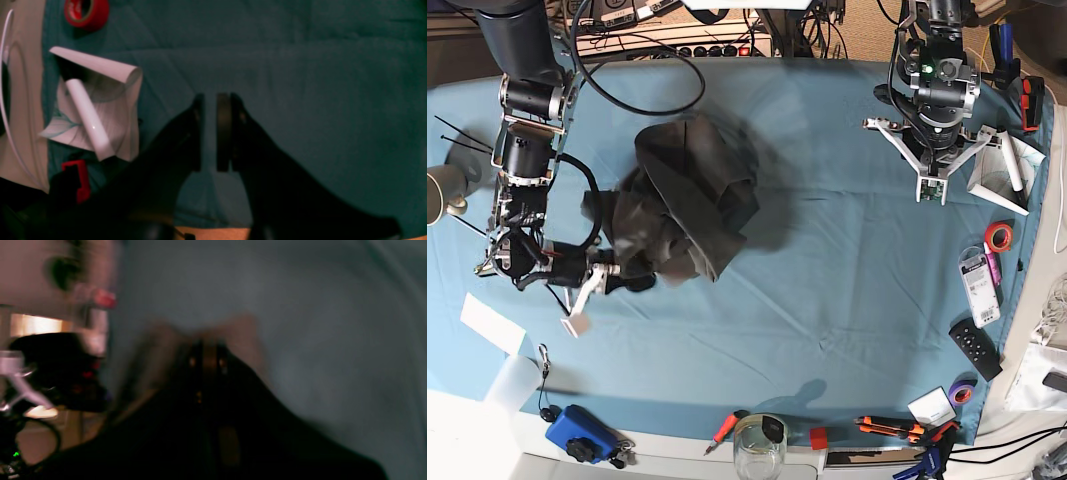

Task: Fold the T-shirt properly
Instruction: 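Fold the held end over the bundle with the right gripper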

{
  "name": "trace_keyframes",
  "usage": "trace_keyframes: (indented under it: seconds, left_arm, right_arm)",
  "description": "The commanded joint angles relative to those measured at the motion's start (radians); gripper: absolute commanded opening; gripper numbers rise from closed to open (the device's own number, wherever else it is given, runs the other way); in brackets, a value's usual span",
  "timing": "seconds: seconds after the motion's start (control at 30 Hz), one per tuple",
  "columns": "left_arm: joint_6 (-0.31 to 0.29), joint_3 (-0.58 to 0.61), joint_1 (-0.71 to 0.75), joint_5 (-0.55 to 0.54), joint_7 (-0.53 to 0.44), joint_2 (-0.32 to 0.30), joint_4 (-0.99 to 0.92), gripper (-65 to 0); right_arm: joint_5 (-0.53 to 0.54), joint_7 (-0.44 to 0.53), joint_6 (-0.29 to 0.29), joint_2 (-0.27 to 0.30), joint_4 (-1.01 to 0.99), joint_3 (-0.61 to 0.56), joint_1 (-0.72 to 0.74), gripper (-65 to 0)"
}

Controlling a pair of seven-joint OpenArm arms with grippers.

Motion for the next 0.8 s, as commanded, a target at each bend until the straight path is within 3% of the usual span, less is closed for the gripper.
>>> trace_keyframes:
  seconds: [0.0,0.2,0.33,0.37,0.63,0.77]
  left_arm:
    - [0.003,-0.002,-0.005,0.008,-0.016,-0.003,0.019,-59.7]
    - [0.003,-0.002,-0.005,0.008,-0.022,-0.003,0.019,-59.7]
    - [0.004,-0.002,-0.005,0.008,-0.038,-0.003,0.019,-59.7]
    - [0.004,-0.002,-0.005,0.008,-0.038,-0.003,0.019,-59.7]
    - [0.004,-0.002,-0.005,0.008,-0.045,-0.003,0.019,-59.7]
    - [0.004,-0.002,-0.005,0.008,-0.045,-0.003,0.019,-59.7]
  right_arm:
    - [0.026,0.013,0.005,0.028,0.015,-0.011,0.027,-65.0]
    - [0.047,0.013,-0.002,0.113,0.015,-0.169,0.022,-65.0]
    - [0.277,0.013,-0.008,0.193,0.023,-0.317,0.01,-65.0]
    - [0.277,0.013,-0.008,0.208,0.036,-0.347,0.007,-65.0]
    - [0.277,0.013,-0.005,0.239,0.282,-0.488,-0.072,-65.0]
    - [0.277,0.013,0.009,0.246,0.446,-0.491,-0.122,-65.0]
